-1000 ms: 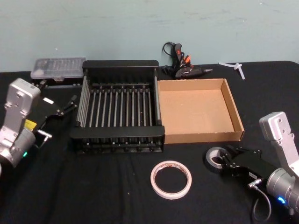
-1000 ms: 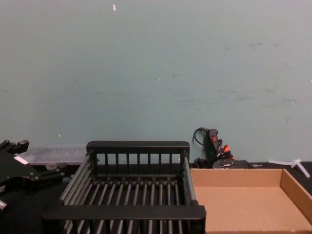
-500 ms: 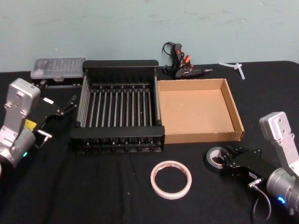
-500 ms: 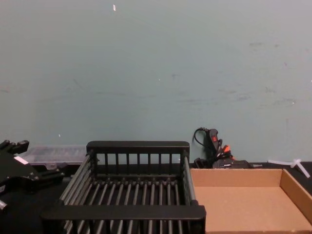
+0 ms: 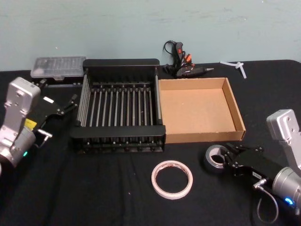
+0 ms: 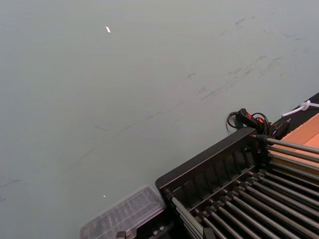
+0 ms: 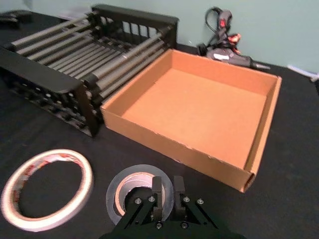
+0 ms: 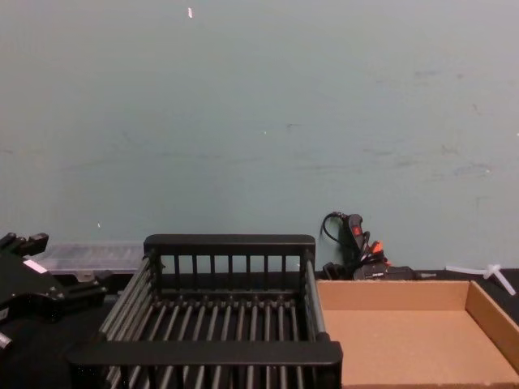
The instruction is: Pick up the white tape and place it into the black box , Pick up the silver tape and place it into the brown box.
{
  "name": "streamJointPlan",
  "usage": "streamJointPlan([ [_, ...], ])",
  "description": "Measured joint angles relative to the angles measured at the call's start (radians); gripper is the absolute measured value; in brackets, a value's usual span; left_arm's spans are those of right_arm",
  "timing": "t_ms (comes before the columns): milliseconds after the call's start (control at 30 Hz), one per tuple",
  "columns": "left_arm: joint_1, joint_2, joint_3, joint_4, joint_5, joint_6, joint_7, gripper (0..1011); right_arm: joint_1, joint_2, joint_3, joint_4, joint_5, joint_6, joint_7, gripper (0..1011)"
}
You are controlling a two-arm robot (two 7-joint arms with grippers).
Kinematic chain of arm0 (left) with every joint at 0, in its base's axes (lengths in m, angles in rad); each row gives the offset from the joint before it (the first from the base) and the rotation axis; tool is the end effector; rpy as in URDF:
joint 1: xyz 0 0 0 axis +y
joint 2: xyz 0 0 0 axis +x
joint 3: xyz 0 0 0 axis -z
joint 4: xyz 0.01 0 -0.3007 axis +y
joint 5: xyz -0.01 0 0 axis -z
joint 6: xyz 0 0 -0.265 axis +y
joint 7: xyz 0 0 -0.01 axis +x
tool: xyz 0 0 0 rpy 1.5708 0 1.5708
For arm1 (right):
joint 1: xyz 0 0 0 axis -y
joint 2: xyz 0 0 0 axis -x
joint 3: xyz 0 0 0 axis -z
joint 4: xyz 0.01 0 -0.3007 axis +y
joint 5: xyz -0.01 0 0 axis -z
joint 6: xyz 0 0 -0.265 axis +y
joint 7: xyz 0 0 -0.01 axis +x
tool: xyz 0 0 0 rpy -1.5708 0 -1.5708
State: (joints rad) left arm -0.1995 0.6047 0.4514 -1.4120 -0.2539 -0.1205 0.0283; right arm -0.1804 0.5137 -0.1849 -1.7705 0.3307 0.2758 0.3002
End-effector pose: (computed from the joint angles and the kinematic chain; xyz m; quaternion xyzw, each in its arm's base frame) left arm 0.3184 0.1003 -0.3025 0.1415 -0.1325 0.5799 0.7913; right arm 0.2272 -0.0812 -0.2966 -0.1721 0.0865 -0.4810 0.8553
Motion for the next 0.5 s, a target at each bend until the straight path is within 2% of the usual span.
streamJointPlan([
  [233, 0.0, 0.0, 0.0, 0.0, 0.0, 0.0, 0.0, 1001, -0.009, 0.018, 0.013, -0.036, 0.021, -0.022, 0.026, 143],
  [500, 0.0, 0.0, 0.0, 0.0, 0.0, 0.0, 0.0, 1001, 0.016, 0.015, 0.018, -0.044, 0.035, -0.037, 0.023, 143],
])
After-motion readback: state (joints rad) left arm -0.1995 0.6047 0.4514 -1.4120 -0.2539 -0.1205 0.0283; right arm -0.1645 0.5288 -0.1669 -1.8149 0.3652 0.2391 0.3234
